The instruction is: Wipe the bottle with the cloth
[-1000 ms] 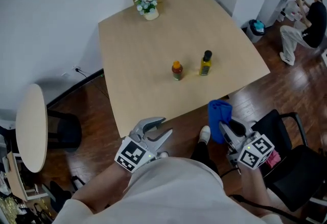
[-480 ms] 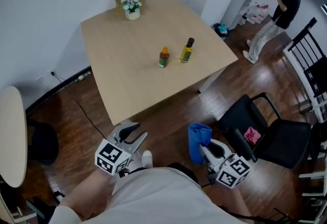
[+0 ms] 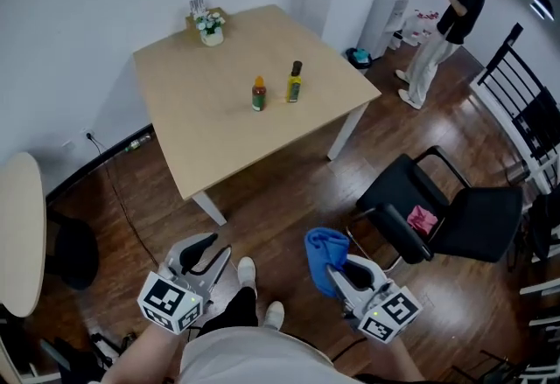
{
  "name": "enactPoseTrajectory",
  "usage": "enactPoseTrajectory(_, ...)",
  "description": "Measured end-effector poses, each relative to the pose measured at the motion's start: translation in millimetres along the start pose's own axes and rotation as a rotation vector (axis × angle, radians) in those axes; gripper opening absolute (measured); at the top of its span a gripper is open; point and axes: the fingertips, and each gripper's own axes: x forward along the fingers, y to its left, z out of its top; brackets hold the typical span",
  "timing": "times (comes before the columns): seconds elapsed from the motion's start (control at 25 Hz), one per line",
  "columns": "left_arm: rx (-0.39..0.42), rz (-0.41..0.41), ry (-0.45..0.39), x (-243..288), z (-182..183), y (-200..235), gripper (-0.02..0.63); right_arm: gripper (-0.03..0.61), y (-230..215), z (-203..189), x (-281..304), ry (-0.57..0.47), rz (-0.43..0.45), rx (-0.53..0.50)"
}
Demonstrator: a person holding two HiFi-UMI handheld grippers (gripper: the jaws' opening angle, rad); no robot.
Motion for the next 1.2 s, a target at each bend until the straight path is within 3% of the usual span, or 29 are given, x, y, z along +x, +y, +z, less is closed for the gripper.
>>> enactPoseTrajectory(0.16,0.012,-0.048,0.050,-25.8,-14.9,-41.4,0.137,0.084,22.5,-17.3,-24.8,0.014,0.003,-0.004)
enactPoseTrajectory(0.4,-0.005,-0.115,0.046,-40.8,-23.0,-46.2,0.137,0.083,54.9,-19.7,-35.6,-0.012,-0.044,-0.001)
enactPoseTrajectory(0.6,0.109,-0.194,0.007,-56.3,0.8,-40.8,0.141,0.083,80.7,-7.3,-18.7,-0.054,-0.086,-0.005)
enactPoseTrajectory(0.88,0.088,-0.199,0.042,-84.2,-14.8,-6.1,0.141,0.083,119.2,-0.4,24.3,-0.058,-0.053,-0.022)
enactPoseTrajectory(1.2,0.071,-0.197,0.047,-102.7,-10.3,2.7,0.141,0.083,136.3,12.8,50.9,-0.039,-0.020,-0.018)
